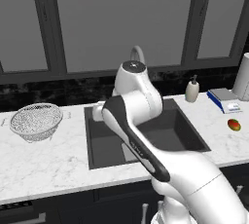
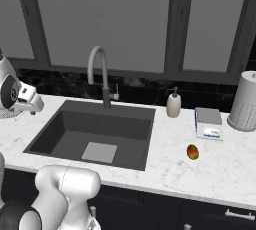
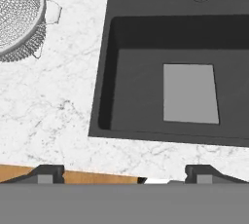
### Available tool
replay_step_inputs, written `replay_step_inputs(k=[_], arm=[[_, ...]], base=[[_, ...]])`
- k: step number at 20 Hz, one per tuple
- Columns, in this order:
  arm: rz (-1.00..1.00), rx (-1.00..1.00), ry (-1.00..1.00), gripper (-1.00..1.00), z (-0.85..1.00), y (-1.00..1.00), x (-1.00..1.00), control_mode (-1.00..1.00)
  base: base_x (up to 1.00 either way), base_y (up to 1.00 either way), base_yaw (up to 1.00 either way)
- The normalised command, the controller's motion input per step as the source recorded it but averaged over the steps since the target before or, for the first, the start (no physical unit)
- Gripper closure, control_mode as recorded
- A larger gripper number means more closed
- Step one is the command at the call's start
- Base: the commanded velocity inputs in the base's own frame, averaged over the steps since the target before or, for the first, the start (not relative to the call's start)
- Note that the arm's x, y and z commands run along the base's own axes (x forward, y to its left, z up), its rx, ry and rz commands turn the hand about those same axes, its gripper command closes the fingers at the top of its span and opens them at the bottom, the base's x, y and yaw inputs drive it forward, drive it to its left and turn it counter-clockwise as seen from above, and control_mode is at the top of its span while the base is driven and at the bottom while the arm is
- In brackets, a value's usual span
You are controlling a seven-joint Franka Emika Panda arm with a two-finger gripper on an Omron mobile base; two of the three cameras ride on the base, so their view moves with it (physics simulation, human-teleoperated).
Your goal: Put the colander in the sink, put the mango in the colander, and turn on the sink faucet and pour water over the colander.
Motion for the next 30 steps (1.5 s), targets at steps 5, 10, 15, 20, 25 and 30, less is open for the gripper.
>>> replay_step_inputs(k=[5,10,15,20,25,30], arm=[[-0.08,0.00,0.18,-1.00,-0.27,0.92,0.40,-1.00],[-0.11,0.00,0.22,-1.00,-0.14,0.98,0.76,-1.00],[-0.14,0.00,0.00,-1.00,-0.03,0.79,0.81,-1.00],[-0.14,-0.02,0.00,-1.00,-0.19,0.58,0.71,-1.00],[-0.14,-0.02,0.00,-1.00,-0.38,0.27,0.39,-1.00],[-0.09,0.00,-0.02,-1.00,-0.31,0.06,0.15,-1.00]], base=[[0.00,0.00,0.00],[0.00,0.00,0.00],[0.00,0.00,0.00],[0.00,0.00,0.00],[0.00,0.00,0.00],[0.00,0.00,0.00]])
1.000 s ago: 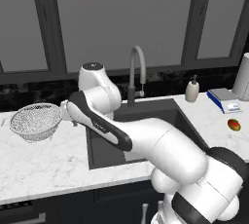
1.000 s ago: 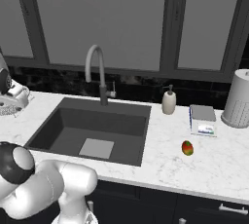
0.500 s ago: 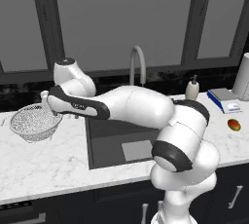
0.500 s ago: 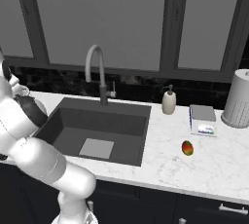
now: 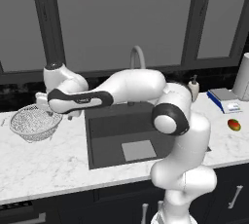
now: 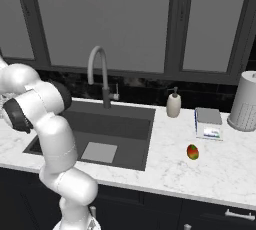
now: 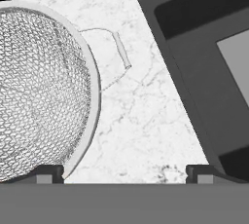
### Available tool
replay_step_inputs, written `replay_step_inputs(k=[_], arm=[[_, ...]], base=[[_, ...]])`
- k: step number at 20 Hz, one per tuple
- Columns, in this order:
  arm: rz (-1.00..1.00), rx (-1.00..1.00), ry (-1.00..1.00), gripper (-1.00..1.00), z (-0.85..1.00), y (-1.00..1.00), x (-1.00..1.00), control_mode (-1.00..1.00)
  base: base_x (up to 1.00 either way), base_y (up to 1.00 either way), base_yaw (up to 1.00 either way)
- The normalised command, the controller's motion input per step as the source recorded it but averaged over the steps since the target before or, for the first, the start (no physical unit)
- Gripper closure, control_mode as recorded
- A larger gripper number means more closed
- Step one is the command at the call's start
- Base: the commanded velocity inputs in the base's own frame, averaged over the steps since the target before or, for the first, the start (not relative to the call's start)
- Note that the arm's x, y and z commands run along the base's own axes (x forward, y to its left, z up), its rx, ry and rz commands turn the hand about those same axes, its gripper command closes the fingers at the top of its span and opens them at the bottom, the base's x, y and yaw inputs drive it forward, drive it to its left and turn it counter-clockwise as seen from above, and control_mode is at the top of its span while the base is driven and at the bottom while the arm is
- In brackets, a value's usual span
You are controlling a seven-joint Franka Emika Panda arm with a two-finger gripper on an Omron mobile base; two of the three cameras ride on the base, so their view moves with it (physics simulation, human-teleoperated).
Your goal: Put the colander in the sink, put the mango in the colander, and turn on the sink faucet and pour water over the colander.
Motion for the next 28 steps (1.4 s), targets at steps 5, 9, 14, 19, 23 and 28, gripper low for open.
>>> replay_step_inputs(k=[5,9,14,19,23,28], arm=[[-0.01,0.00,-0.03,-1.00,-0.22,0.00,0.00,-1.00],[0.00,0.00,-0.03,-1.00,-0.40,0.00,0.00,-1.00],[0.00,0.00,-0.11,-1.00,-0.48,-0.04,0.00,-1.00],[0.00,0.01,-0.21,-1.00,-0.41,-0.29,0.13,-1.00],[0.00,0.06,-0.16,-1.00,-0.19,-0.30,0.29,-1.00],[0.00,0.10,-0.05,-1.00,-0.01,-0.07,0.49,-1.00]], base=[[0.00,0.00,0.00],[0.00,0.00,0.00],[0.00,0.00,0.00],[0.00,0.00,0.00],[0.00,0.00,0.00],[0.00,0.00,0.00]])
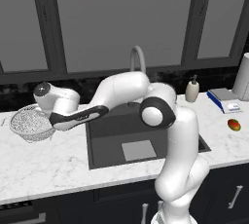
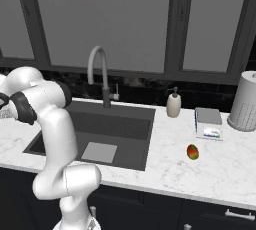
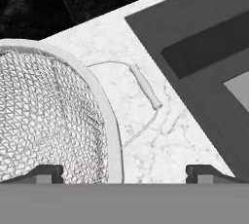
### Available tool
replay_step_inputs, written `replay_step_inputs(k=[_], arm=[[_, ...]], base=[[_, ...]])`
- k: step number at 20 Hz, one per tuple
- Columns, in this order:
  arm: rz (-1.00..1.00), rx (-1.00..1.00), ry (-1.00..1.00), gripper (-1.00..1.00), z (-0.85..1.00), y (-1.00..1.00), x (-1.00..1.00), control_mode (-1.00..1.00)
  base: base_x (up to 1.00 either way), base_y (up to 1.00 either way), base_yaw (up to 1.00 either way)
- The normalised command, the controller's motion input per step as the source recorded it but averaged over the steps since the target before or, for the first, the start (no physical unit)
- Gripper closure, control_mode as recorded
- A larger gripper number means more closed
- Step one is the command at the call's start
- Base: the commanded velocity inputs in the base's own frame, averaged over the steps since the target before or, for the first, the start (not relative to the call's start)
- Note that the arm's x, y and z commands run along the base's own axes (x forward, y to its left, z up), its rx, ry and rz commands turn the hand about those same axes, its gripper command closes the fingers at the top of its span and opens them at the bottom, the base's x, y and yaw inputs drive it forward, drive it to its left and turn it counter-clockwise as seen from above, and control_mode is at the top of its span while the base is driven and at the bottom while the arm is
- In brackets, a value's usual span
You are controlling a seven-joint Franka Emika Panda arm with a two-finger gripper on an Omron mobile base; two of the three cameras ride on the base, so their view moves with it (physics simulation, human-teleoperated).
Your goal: Put the colander in the sink, put the mango in the colander, and turn on the sink faucet and pour water over the colander.
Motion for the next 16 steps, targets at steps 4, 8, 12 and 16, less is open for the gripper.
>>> replay_step_inputs(k=[4,8,12,16], arm=[[0.00,0.08,0.00,-1.00,-0.09,0.00,0.60,-1.00],[0.00,0.01,0.04,-1.00,-0.25,0.00,0.54,-1.00],[0.00,0.00,0.06,-1.00,-0.25,0.09,0.48,-1.00],[0.00,0.00,0.01,-1.00,-0.04,0.27,0.16,-1.00]], base=[[0.00,0.00,0.00],[0.00,0.00,0.00],[0.00,0.00,0.00],[0.00,0.00,0.00]])
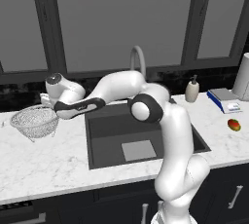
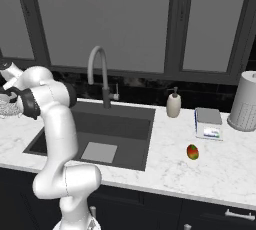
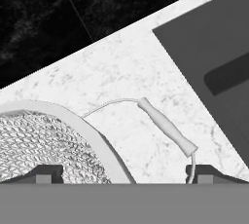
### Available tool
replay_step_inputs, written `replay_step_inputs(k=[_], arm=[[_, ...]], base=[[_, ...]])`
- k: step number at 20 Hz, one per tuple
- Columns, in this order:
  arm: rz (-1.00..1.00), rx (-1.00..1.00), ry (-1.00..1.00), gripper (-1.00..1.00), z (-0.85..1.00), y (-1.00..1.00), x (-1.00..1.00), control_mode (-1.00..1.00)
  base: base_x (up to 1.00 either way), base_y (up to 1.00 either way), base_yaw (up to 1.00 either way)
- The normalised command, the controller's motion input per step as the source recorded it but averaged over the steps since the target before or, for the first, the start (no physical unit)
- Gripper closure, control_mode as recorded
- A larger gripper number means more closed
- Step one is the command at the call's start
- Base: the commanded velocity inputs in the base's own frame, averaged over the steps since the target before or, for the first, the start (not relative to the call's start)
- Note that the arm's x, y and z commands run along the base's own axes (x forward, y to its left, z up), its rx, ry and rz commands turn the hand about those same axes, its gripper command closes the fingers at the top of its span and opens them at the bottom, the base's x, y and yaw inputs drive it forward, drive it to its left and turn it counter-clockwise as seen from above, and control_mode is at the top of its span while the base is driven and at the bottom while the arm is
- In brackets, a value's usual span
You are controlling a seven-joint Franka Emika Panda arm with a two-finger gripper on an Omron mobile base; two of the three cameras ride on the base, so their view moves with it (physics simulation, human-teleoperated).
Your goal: Put the colander in the sink, put the mango in the colander, and turn on the sink faucet and pour water over the colander.
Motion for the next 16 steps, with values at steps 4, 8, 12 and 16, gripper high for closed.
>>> replay_step_inputs(k=[4,8,12,16], arm=[[0.04,0.00,0.02,1.00,-0.21,0.41,-0.23,-1.00],[0.03,0.00,0.15,1.00,-0.64,0.30,-0.44,-1.00],[0.00,0.00,0.18,1.00,-0.78,0.09,-0.29,-1.00],[0.00,0.00,0.04,1.00,-0.36,0.00,-0.23,-1.00]], base=[[0.00,0.00,0.00],[0.00,0.00,0.00],[0.00,0.00,0.00],[0.00,0.00,0.00]])
